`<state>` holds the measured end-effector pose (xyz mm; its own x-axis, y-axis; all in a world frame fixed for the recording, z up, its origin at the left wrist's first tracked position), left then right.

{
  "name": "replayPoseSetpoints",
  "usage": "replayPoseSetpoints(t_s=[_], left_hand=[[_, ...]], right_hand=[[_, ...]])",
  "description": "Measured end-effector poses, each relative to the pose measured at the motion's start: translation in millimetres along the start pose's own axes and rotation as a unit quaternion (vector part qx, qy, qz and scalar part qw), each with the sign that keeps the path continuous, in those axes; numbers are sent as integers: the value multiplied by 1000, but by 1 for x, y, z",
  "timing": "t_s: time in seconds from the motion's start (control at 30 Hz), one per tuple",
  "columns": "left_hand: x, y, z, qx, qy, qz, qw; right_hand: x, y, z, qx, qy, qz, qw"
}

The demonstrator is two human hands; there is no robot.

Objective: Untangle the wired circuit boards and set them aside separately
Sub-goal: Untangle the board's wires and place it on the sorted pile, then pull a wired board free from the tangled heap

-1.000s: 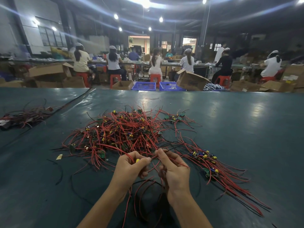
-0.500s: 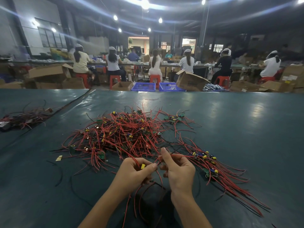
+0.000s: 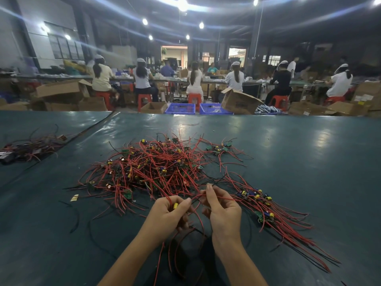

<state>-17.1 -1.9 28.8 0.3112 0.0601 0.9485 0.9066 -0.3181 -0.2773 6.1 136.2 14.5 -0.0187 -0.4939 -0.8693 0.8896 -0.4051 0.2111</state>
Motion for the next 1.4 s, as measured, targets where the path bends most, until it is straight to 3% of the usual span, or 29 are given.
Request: replayPoseSetpoints(t_s=[0.17,0.3,0.5,0.67,1.03,1.4], left_hand=[[0,-1,-2,21,-10,23,999],[-1,-2,-4,20,-48,39,998],[1,0,-3,23,-67,60,996],[4,1,-2,20,-63,72,995],[9,4,1,-12,-70,77,994],[16,7,5,-39,-45,75,995]], right_hand=[[5,9,11,-78,118,29,990],[6,15,15,-91,127,50,987],[7,17,12,-117,41,173,977],[9,12,10,-121,15,214,969],[-4,1,-1,-83,94,109,986],[-12,-8,-8,-34,73,66,995]])
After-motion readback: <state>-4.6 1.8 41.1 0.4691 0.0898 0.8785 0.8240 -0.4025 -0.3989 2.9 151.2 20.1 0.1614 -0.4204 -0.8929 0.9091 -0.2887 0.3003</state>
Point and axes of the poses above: each hand's wrist, its own y-axis away from the middle knuckle, its own z-axis out of the palm, x = y × z, the point moved 4 cm from there along -y, towards the middle knuckle, and after that the axes turned 12 degrees about z, right-handed, at the moved point
